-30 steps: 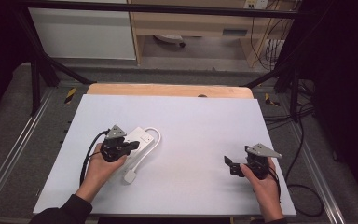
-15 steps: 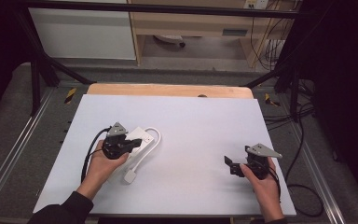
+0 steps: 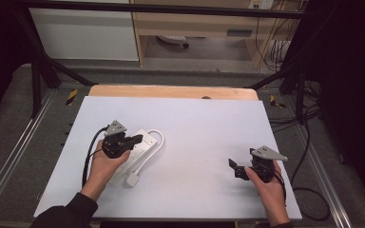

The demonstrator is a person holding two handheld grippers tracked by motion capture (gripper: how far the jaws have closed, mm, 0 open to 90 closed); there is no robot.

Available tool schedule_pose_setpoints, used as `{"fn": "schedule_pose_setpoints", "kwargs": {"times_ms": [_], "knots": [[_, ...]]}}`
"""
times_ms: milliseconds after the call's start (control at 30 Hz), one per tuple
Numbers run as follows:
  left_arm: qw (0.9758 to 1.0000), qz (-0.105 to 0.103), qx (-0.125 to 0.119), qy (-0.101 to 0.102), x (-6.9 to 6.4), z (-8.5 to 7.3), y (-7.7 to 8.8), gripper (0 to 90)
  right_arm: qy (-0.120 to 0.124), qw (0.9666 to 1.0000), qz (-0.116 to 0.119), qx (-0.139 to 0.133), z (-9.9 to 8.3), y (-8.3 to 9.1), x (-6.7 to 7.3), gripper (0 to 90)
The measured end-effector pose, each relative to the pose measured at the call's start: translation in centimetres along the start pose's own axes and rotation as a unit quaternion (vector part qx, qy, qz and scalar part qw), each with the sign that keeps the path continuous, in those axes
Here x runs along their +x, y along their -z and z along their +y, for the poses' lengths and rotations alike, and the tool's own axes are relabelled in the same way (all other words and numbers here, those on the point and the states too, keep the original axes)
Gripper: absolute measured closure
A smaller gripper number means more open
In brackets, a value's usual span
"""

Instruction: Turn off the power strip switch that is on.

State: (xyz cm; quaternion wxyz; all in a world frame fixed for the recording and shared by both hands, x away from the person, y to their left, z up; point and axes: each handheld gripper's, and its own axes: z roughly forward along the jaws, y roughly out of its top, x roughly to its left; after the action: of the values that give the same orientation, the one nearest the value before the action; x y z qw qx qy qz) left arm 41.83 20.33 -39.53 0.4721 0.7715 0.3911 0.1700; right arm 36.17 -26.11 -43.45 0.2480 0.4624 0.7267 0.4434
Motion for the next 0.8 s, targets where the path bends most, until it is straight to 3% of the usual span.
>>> {"fn": "schedule_pose_setpoints", "kwargs": {"times_ms": [33,267,667,800], "knots": [[1.0000,0.006,-0.002,-0.001,0.0,0.0,0.1,89.7,0.000,1.0000,0.000,0.000,0.0,0.0,0.0,4.3],[0.9995,0.021,-0.023,0.003,0.1,0.4,0.4,60.8,0.003,1.0000,-0.001,0.001,0.0,0.0,0.1,4.3],[0.9973,0.020,-0.070,0.011,0.2,0.8,1.4,23.2,0.003,1.0000,-0.001,0.002,0.0,0.0,0.2,4.1],[0.9962,0.017,-0.082,0.022,0.4,0.9,1.7,10.0,0.003,1.0000,0.000,0.004,0.0,0.0,0.2,4.1]]}}
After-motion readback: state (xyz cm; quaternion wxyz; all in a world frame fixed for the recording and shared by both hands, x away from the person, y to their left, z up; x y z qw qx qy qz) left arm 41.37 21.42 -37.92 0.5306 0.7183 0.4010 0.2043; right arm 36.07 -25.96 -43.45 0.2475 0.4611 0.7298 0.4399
